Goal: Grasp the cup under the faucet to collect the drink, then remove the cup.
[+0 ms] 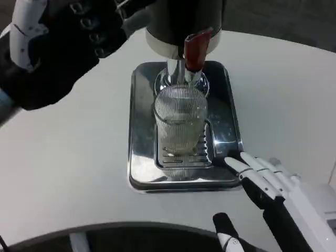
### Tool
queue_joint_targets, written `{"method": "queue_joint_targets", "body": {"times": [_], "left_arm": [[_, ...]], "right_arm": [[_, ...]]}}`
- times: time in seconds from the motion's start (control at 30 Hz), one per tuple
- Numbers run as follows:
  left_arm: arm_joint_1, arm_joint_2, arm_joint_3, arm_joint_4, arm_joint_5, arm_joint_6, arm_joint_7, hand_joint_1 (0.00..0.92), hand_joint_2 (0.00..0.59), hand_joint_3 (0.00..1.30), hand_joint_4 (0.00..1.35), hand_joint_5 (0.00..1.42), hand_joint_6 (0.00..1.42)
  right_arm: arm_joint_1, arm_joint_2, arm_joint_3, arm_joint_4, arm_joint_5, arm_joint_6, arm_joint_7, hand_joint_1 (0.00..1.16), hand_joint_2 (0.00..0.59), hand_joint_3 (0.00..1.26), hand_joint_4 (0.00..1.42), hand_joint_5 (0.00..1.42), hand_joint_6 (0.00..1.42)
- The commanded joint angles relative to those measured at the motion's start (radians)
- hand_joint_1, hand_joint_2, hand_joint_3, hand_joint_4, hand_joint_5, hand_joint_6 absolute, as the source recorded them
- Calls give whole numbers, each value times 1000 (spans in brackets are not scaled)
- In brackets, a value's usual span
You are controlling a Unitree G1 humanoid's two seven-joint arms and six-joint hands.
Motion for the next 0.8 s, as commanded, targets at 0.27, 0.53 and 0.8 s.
{"method": "queue_joint_targets", "body": {"times": [0.27,0.53,0.8], "left_arm": [[-150,-91,-74,133,133,-6,-97,0,160,0,0,0,0],[-205,-140,-119,228,234,-37,-141,0,146,0,0,0,0],[-231,-176,-129,296,295,-58,-160,0,143,0,0,0,0]], "right_arm": [[30,20,7,-27,-1,5,-12,374,489,176,96,122,126],[42,31,1,-26,5,9,-11,383,495,175,96,122,129],[43,35,1,-25,6,9,-13,389,497,175,96,122,130]]}}
